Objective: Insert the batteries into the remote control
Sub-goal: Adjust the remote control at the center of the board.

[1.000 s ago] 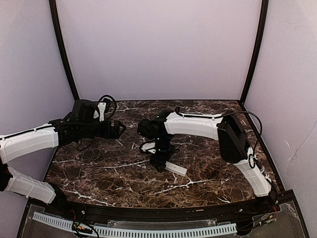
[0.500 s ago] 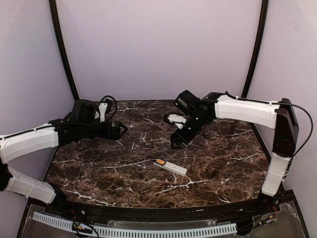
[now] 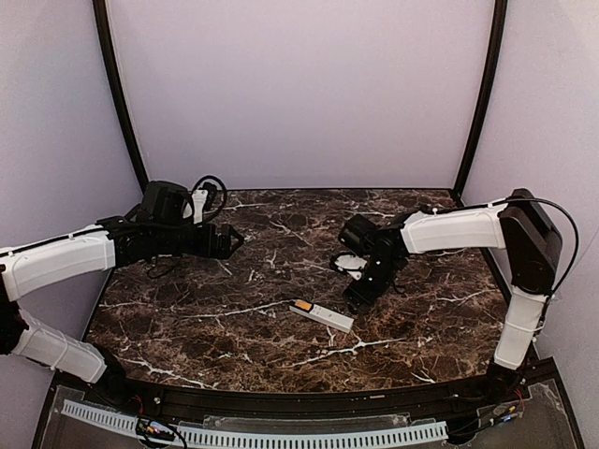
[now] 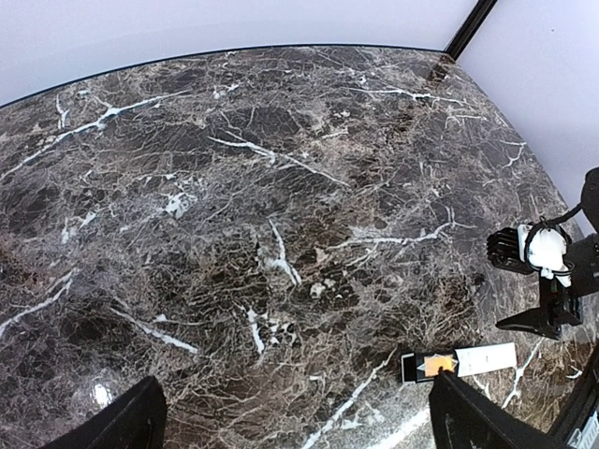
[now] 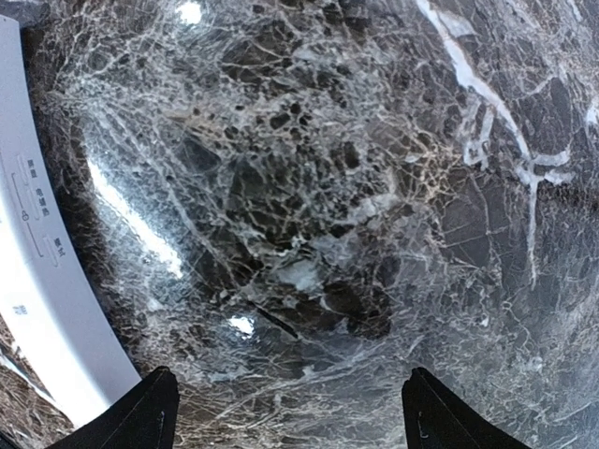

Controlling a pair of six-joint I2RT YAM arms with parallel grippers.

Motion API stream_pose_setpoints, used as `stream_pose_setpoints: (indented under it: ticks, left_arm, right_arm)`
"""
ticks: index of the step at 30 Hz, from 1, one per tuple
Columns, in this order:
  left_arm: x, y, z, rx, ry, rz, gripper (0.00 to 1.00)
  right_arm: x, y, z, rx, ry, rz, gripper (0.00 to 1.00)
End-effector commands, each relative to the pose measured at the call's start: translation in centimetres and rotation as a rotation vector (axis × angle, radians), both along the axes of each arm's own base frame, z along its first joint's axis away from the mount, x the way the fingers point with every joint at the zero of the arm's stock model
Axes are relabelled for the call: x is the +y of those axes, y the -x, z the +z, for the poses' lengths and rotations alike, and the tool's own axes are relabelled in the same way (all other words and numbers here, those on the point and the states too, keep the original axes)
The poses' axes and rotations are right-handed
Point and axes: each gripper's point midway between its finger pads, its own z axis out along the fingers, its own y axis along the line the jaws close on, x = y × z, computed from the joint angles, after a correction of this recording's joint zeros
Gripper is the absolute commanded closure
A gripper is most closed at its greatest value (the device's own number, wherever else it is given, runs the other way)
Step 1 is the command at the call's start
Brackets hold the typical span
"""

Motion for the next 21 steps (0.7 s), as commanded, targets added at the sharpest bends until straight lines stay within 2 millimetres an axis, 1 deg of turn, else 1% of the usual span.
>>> stream_pose_setpoints:
  ticks: [1, 6, 11, 15, 18, 21]
  left_arm:
    - [-0.1, 0.1, -1.0, 0.055, -0.03, -0.012, 0.01]
    - [-0.1, -0.1, -0.9, 0.054, -0.036, -0.006, 0.01]
    - [0.2, -0.4, -1.3, 0.078, -0.062, 0.014, 0.02]
    - [0.1, -0.6, -2.0, 0.101, -0.073, 0.023, 0.02]
    - [-0.4, -0.7, -2.2, 0.118, -0.065, 0.006, 0.01]
    - [-1.0, -0.7, -2.5, 0.134, -0.051, -0.013, 0.01]
  right_arm:
    - [0.7, 0.9, -0.9, 0.009, -0.026, 0.014, 0.18]
    - [1.5, 2.4, -1.9, 0.038, -0.032, 0.053, 0.17]
    - [4.5, 5.1, -1.7, 0.08, -0.101, 0.114, 0.15]
    - [6.9, 6.7, -2.2, 0.102, -0.135, 0.133, 0.13]
    - [8.4, 7.0, -2.1, 0.106, -0.165, 0.136, 0.11]
    - [10.3, 7.3, -1.3, 0.11, -0.226, 0.143, 0.08]
